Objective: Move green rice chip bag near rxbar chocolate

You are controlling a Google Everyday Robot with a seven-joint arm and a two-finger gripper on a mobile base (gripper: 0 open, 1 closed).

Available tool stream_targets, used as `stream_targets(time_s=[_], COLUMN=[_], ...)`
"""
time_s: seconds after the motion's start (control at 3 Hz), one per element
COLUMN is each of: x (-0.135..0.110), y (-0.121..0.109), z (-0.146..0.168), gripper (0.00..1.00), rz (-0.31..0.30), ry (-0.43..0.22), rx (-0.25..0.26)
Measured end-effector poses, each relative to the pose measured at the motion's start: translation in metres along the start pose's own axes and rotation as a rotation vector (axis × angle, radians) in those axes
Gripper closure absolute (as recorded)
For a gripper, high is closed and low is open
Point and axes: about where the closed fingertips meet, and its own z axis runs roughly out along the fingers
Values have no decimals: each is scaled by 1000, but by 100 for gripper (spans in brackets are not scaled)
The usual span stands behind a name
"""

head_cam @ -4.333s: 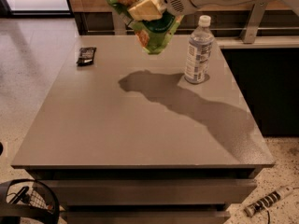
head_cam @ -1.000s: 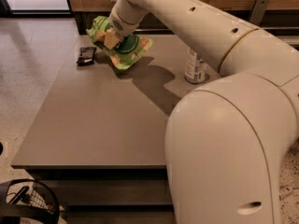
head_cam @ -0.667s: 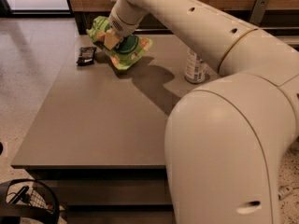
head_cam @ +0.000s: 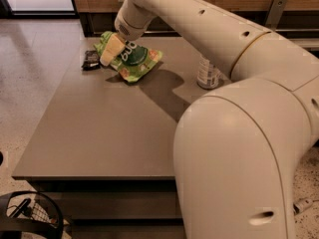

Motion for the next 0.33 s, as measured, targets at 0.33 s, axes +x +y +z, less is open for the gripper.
stream_targets(time_s=[0.33], x=[0], y=[0], z=[0], gripper=[0], rz=[0], ry=[0], rx=[0])
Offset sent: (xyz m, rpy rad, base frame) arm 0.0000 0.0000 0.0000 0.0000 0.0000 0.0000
